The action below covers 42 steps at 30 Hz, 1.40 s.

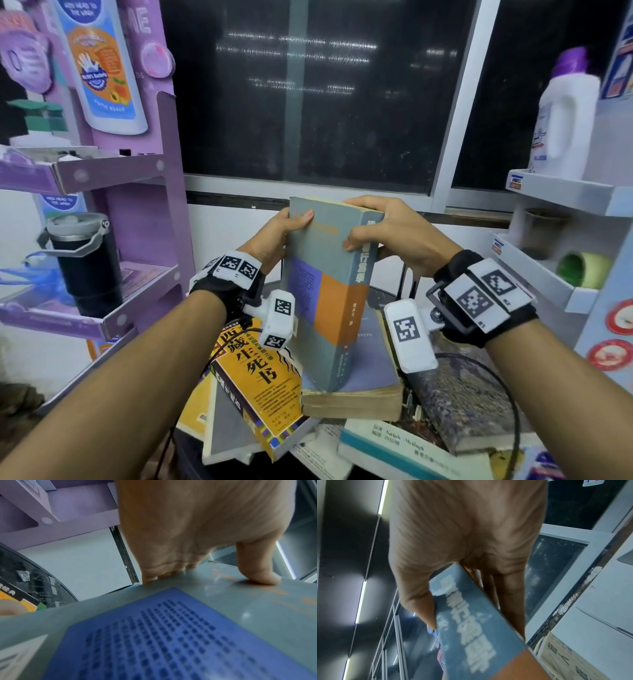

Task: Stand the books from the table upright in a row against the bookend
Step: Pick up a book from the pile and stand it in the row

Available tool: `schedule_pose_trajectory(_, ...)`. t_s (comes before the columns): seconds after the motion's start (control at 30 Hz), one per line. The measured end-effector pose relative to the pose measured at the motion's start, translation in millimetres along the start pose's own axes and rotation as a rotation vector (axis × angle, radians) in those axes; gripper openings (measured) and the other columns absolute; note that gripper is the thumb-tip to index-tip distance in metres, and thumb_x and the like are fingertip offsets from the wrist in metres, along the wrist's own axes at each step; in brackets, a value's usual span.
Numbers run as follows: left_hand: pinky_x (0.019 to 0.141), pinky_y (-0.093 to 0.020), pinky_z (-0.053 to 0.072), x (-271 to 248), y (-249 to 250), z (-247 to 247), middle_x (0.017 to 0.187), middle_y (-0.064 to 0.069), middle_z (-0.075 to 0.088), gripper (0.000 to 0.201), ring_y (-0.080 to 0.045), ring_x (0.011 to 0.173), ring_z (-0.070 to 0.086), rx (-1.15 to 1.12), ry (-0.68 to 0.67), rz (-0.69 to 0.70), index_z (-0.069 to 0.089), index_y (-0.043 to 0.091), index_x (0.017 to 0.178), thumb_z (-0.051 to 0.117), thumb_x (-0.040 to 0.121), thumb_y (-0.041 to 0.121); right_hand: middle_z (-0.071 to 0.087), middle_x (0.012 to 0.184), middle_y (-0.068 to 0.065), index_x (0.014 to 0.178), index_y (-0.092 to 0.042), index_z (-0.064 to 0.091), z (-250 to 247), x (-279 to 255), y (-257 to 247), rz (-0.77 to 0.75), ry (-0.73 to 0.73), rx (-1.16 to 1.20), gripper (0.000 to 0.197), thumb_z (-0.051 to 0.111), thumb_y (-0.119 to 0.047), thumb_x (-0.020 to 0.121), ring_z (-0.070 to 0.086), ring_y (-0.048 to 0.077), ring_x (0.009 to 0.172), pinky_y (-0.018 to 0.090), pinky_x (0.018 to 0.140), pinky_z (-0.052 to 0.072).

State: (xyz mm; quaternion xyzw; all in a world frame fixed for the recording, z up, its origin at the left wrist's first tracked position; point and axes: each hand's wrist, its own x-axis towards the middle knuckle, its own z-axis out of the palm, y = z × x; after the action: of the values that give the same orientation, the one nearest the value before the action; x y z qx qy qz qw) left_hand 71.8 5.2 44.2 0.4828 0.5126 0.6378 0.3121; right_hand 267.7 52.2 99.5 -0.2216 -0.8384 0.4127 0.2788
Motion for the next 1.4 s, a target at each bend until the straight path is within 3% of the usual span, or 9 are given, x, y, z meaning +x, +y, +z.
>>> schedule_pose_trajectory(0.07,0.063,-0.020,0.053,1.0,0.1,1.4,0.087,0.007,0.073,0.014,-0.004,0.076,0.068,-0.047,0.001,0.036,0.060,0.017,0.104,0.050,0.096,0.023,0.069,0.100,0.005,0.115,-0.020,0.062,1.0,2.2,-2.6,0.043,0.016,-0.028,0.045,0.075,-0.008,0.074,0.068,0.017,0.081,0.032,0.059,0.058)
schedule_pose_trajectory(0.13,0.061,-0.019,0.053,2.0,-0.6,3.2,0.099,-0.004,0.071,0.023,-0.007,0.076,0.069,-0.080,0.026,0.052,0.058,0.007,0.115,0.051,0.095,0.018,0.068,0.097,0.004,0.111,-0.022,0.062,2.7,3.6,-6.4,0.081,0.081,-0.100,0.043,0.080,-0.020,0.071,0.069,0.019,0.080,0.034,0.057,0.059)
schedule_pose_trajectory(0.37,0.069,-0.025,0.054,15.2,-2.7,4.1,0.113,-0.010,0.069,0.054,-0.016,0.090,0.069,-0.084,0.051,0.039,0.054,0.007,0.125,0.068,0.080,0.031,0.061,0.093,0.001,0.105,-0.020,0.057,-0.9,11.5,-13.2,0.091,0.192,-0.374,0.044,0.082,-0.032,0.072,0.062,0.013,0.072,0.023,0.045,0.047)
schedule_pose_trajectory(0.5,0.086,-0.031,0.048,23.5,-1.8,-1.9,0.111,0.003,0.070,0.040,-0.011,0.099,0.066,0.000,0.059,0.030,0.059,0.017,0.119,0.069,0.083,0.032,0.060,0.115,0.010,0.115,-0.014,0.061,-3.1,18.5,-12.2,0.090,0.259,-0.440,0.056,0.083,-0.037,0.068,0.061,0.022,0.097,0.029,0.058,0.054)
schedule_pose_trajectory(0.6,0.098,-0.035,0.042,30.8,-2.5,-8.5,0.120,0.004,0.065,0.038,-0.012,0.109,0.061,0.057,0.117,0.030,0.059,0.017,0.121,0.066,0.086,0.032,0.063,0.110,0.011,0.112,-0.011,0.063,-6.9,23.7,-11.7,0.098,0.289,-0.440,0.052,0.083,-0.034,0.070,0.064,0.024,0.093,0.035,0.064,0.058)
schedule_pose_trajectory(0.8,0.075,-0.011,0.037,50.2,-22.4,-22.7,0.120,-0.002,0.061,0.038,-0.003,0.098,0.057,0.159,0.273,0.025,0.058,0.012,0.126,0.063,0.090,0.021,0.062,0.108,0.011,0.106,-0.010,0.064,-11.2,42.6,-3.3,0.096,0.337,-0.461,0.046,0.082,-0.035,0.071,0.059,0.027,0.102,0.040,0.072,0.059)
schedule_pose_trajectory(0.97,0.098,-0.024,0.031,67.1,-43.2,-30.2,0.140,-0.008,0.050,0.041,-0.019,0.133,0.042,0.231,0.276,-0.030,0.056,0.015,0.130,0.063,0.090,0.024,0.060,0.110,0.011,0.101,-0.013,0.062,-11.5,65.8,10.7,0.110,0.400,-0.453,0.042,0.081,-0.035,0.070,0.057,0.027,0.105,0.044,0.083,0.056)
schedule_pose_trajectory(1.17,0.106,-0.034,0.036,86.6,-63.2,-32.5,0.138,-0.009,0.049,0.050,-0.024,0.128,0.047,0.261,0.271,-0.108,0.049,0.016,0.137,0.062,0.091,0.031,0.060,0.111,0.010,0.100,-0.014,0.061,-10.4,98.1,28.0,0.114,0.465,-0.467,0.039,0.078,-0.036,0.073,0.055,0.026,0.105,0.045,0.085,0.055)
schedule_pose_trajectory(1.4,0.084,-0.029,0.046,101.9,-81.4,-43.8,0.128,-0.008,0.059,0.047,-0.019,0.097,0.059,0.197,0.231,-0.204,0.053,0.019,0.133,0.064,0.087,0.013,0.060,0.112,0.011,0.104,-0.012,0.062,-0.6,134.0,42.9,0.126,0.514,-0.430,0.041,0.077,-0.036,0.075,0.056,0.028,0.104,0.040,0.086,0.053)
